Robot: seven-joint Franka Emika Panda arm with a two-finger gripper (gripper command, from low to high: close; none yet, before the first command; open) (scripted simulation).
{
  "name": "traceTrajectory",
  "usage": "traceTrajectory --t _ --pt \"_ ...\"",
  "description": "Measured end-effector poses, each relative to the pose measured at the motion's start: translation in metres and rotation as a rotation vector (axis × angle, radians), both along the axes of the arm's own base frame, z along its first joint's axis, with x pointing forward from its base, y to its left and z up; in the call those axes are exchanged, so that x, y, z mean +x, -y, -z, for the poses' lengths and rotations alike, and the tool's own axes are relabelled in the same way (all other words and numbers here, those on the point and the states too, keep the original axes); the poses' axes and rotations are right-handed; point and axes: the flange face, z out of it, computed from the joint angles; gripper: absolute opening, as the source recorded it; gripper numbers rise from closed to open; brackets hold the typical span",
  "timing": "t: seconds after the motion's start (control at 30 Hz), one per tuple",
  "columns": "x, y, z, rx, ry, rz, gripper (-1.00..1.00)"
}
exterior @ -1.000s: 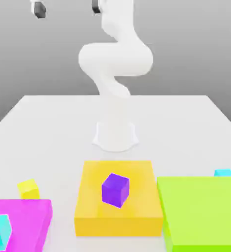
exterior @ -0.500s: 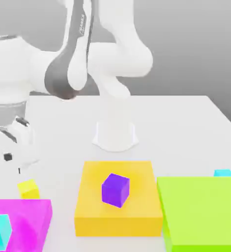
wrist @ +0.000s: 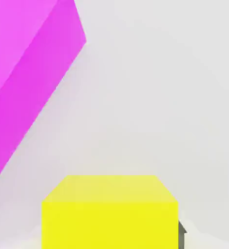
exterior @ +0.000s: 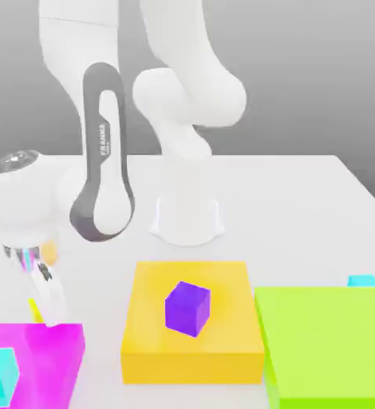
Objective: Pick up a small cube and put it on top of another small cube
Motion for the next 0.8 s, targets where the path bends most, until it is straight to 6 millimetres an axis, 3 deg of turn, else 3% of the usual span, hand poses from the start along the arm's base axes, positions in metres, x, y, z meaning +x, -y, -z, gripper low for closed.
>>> traceTrajectory --t 0.17,0.23,0.37,0.47,0.7,0.73,0.8 --pt "0.001 0.001 -0.046 0.0 0.0 -0.001 -1.0" --pt "0.007 -0.009 -0.064 0.006 0.003 -0.056 -1.0" --pt "0.049 -0.077 -0.097 0.022 0.013 -0.431 -1.0" --pt "0.067 -0.125 -0.122 0.027 0.016 -0.703 -1.0" --pt "0.077 -0.231 -0.177 0.013 0.007 -1.31 -1.0" --pt "0.076 -0.244 -0.178 0.009 0.004 -1.38 -1.0" --pt "0.076 -0.254 -0.163 0.006 0.001 -1.433 -1.0"
